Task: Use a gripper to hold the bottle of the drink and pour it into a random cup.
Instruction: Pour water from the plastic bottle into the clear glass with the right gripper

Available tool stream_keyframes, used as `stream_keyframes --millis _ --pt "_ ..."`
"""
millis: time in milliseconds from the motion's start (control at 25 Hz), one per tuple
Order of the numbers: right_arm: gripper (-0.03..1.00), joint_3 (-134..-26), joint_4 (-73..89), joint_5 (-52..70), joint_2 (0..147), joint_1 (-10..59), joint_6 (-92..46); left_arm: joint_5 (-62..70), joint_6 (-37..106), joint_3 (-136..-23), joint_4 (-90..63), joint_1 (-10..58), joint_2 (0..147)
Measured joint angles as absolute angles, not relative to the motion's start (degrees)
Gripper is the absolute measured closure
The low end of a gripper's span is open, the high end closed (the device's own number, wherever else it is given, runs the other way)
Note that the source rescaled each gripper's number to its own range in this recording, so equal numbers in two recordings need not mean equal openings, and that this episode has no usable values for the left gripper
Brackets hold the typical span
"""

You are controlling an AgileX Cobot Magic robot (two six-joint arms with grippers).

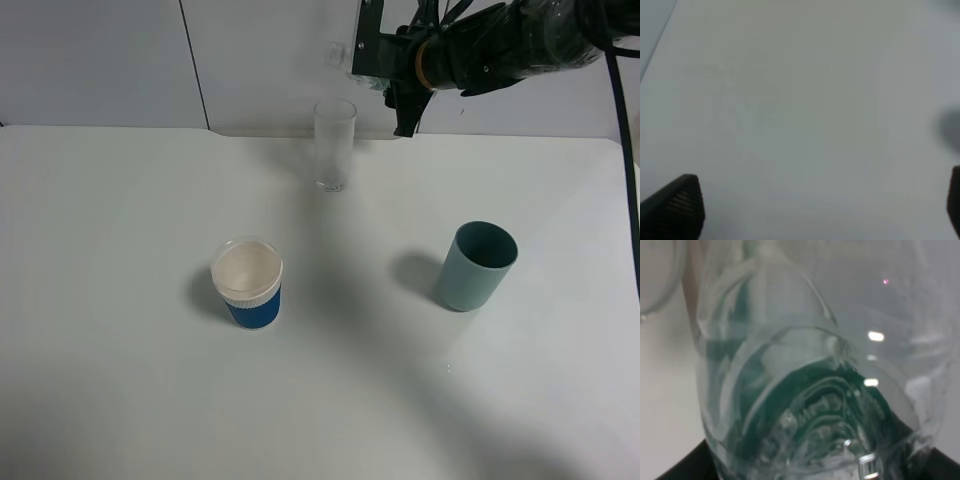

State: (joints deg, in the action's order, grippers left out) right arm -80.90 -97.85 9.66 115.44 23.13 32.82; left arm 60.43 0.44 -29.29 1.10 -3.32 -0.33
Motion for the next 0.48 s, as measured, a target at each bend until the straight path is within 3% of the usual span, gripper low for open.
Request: stream_keyframes --millis 480 --pt "0.97 -80.95 -97.85 13.78 115.44 23.19 28.78 60.43 0.44 -29.29 1.1 -3.32 -0.33"
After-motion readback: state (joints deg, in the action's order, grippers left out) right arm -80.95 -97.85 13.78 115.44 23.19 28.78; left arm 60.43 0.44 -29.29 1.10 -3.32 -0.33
